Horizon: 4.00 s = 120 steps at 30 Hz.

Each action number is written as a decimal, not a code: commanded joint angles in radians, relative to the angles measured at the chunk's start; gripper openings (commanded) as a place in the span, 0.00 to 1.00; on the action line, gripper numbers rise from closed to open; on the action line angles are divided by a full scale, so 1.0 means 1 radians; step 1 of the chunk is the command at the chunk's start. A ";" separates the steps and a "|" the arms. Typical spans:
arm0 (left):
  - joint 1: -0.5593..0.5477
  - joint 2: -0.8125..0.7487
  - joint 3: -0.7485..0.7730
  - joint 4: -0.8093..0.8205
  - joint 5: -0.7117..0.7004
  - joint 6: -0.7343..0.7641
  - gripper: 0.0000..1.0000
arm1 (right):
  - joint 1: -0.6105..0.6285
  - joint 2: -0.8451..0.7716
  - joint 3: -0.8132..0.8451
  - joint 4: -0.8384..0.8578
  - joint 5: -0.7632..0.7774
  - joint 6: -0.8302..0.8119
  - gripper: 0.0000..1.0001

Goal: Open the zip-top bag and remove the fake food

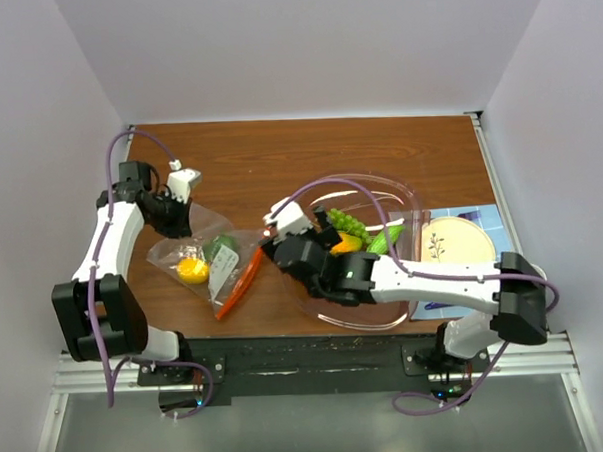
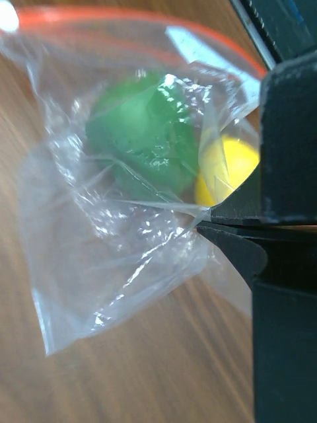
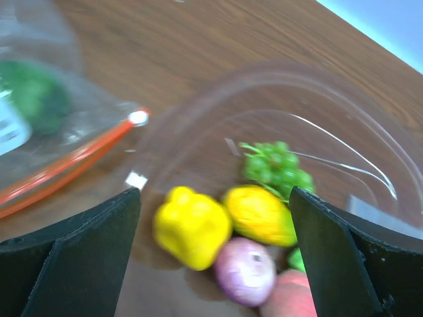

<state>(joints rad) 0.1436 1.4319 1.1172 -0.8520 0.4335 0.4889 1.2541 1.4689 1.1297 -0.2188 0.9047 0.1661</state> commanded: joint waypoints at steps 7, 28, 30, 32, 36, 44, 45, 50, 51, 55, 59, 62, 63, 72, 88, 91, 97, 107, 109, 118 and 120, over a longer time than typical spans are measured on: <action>0.001 0.162 -0.074 0.214 -0.173 -0.019 0.00 | 0.088 0.217 0.031 0.202 -0.162 -0.042 0.89; -0.016 0.148 -0.134 0.241 -0.170 0.011 0.00 | 0.048 0.556 0.349 0.265 -0.325 -0.145 0.90; -0.016 0.147 -0.143 0.246 -0.177 0.020 0.00 | 0.048 0.526 0.305 0.260 -0.296 -0.139 0.88; -0.015 0.145 -0.149 0.251 -0.187 0.028 0.00 | 0.048 0.495 0.233 0.234 -0.268 -0.120 0.86; -0.010 0.144 -0.157 0.254 -0.180 0.043 0.00 | 0.048 0.371 0.046 0.242 -0.216 -0.091 0.82; -0.007 0.168 -0.152 0.265 -0.174 0.042 0.00 | 0.048 0.119 -0.127 0.199 -0.187 -0.099 0.87; -0.007 0.170 -0.151 0.263 -0.176 0.039 0.00 | 0.051 0.108 -0.113 0.185 -0.190 -0.103 0.90; -0.006 0.170 -0.142 0.261 -0.174 0.040 0.00 | 0.062 0.097 0.057 0.136 -0.243 -0.145 0.99; -0.007 0.173 -0.142 0.258 -0.176 0.039 0.00 | 0.067 0.113 0.094 0.127 -0.259 -0.146 0.99; -0.006 0.170 -0.129 0.251 -0.182 0.039 0.00 | 0.068 0.206 0.254 0.110 -0.319 -0.155 0.96; -0.003 0.157 -0.099 0.214 -0.182 0.039 0.52 | 0.068 0.306 0.295 0.170 -0.365 -0.160 0.89; 0.013 0.131 -0.059 0.166 -0.159 0.046 0.65 | 0.068 0.372 0.303 0.208 -0.398 -0.158 0.82; 0.017 0.124 -0.028 0.131 -0.147 0.050 0.66 | 0.067 0.389 0.300 0.216 -0.395 -0.155 0.79; 0.091 0.033 0.157 -0.063 -0.081 0.111 0.84 | 0.041 0.398 0.188 0.303 -0.417 -0.112 0.71; -0.073 0.099 0.016 0.053 0.044 -0.038 0.72 | -0.012 0.514 0.239 0.306 -0.481 -0.111 0.66; -0.073 0.137 0.001 0.099 -0.001 -0.047 0.70 | -0.013 0.528 0.249 0.306 -0.494 -0.119 0.66; -0.073 0.154 -0.030 0.157 -0.056 -0.050 0.69 | -0.013 0.557 0.291 0.300 -0.530 -0.134 0.67; -0.082 0.157 -0.083 0.192 -0.072 -0.038 0.67 | -0.013 0.654 0.406 0.265 -0.555 -0.160 0.89; -0.094 0.157 -0.089 0.191 -0.068 -0.036 0.67 | -0.015 0.680 0.441 0.249 -0.552 -0.189 0.91; -0.113 0.153 -0.125 0.166 -0.073 0.042 0.66 | -0.068 0.717 0.496 0.222 -0.498 -0.260 0.99; -0.113 0.153 -0.132 0.159 -0.064 0.054 0.65 | -0.081 0.722 0.510 0.222 -0.498 -0.275 0.99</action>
<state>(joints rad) 0.0528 1.5826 1.0237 -0.6529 0.3389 0.4934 1.2144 2.1746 1.5768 -0.0204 0.4019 -0.0570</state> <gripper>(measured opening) 0.658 0.986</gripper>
